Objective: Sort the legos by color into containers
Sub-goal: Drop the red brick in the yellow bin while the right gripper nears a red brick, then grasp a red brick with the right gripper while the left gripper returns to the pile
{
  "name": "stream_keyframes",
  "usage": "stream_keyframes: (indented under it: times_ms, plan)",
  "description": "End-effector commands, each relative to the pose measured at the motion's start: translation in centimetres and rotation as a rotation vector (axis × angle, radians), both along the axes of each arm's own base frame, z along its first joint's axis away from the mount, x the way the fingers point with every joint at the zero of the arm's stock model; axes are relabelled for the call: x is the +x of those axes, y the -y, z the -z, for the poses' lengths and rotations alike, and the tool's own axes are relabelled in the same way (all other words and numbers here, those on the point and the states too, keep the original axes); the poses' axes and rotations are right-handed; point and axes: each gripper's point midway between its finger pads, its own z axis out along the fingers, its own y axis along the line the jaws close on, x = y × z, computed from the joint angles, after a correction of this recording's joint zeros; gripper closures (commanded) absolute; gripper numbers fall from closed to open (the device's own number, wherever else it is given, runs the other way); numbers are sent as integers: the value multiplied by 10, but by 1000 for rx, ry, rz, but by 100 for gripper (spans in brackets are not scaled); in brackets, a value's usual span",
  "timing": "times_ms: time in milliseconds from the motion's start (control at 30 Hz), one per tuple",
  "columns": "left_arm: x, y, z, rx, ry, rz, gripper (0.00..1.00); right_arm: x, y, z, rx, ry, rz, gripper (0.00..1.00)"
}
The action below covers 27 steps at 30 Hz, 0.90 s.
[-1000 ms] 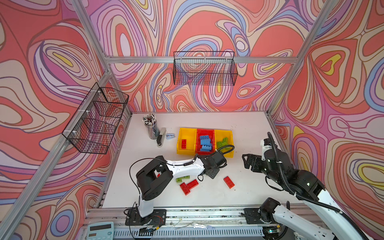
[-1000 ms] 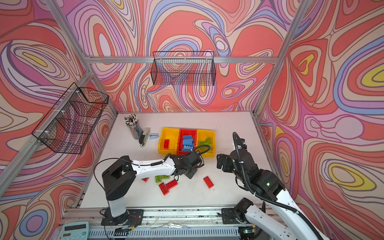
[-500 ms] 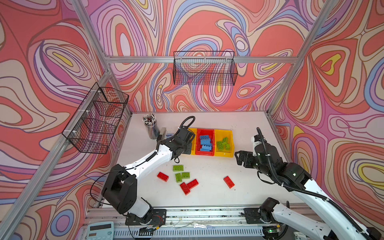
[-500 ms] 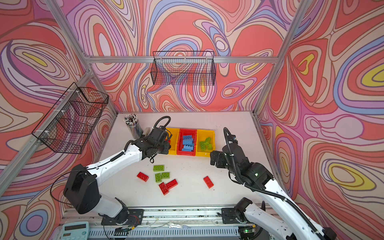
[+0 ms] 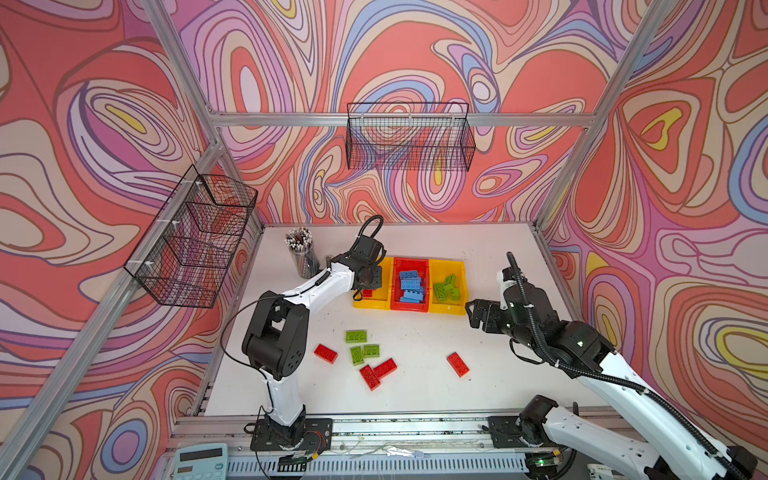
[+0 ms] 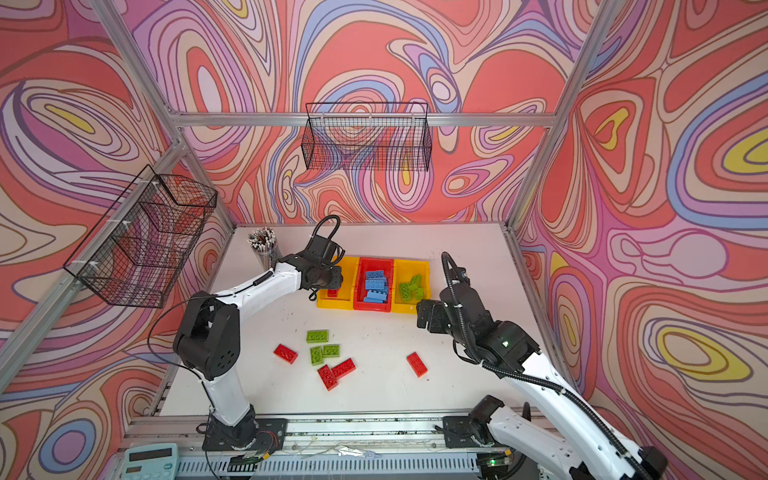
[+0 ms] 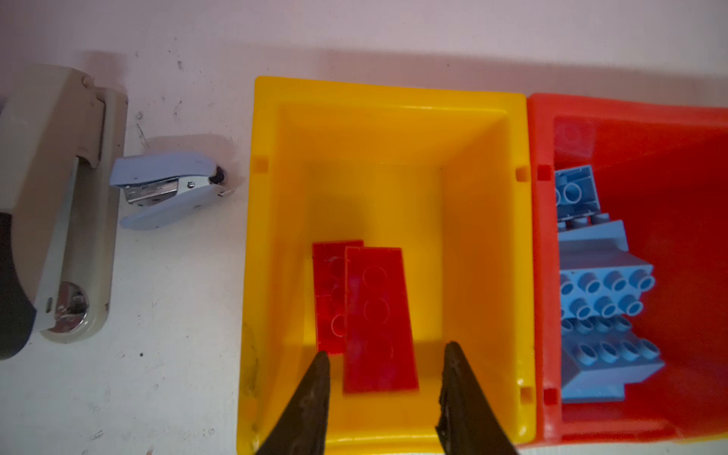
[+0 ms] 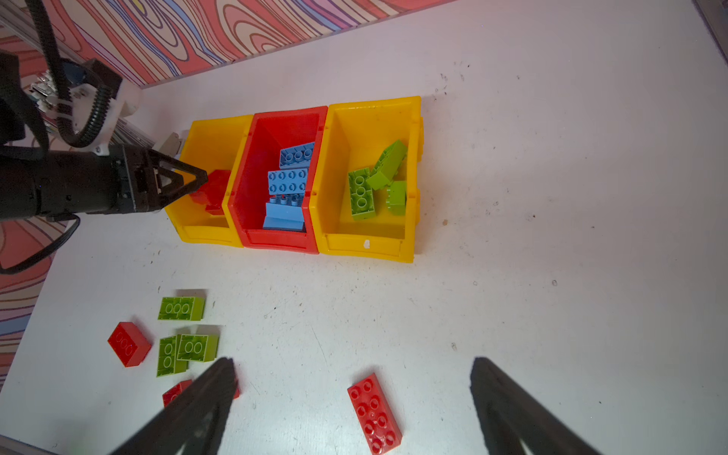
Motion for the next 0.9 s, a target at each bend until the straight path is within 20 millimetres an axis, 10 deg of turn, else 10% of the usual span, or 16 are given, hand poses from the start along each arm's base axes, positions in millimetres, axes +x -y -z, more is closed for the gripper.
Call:
stream_keyframes:
  times_ms: [0, 267, 667, 867]
  plan:
    - [6, 2, -3, -24, -18, -9, 52, 0, 3, 5, -2, -3, 11, 2]
    - [-34, -3, -30, -127, 12, -40, 43, -4, -3, 46, 3, -97, 13, 2]
    - [-173, -52, -30, -226, 34, -71, 11, -26, -31, 131, 64, -324, -35, 4]
    - [-212, -74, -18, -305, 55, -150, 5, -40, -40, 165, -26, -394, -34, 13]
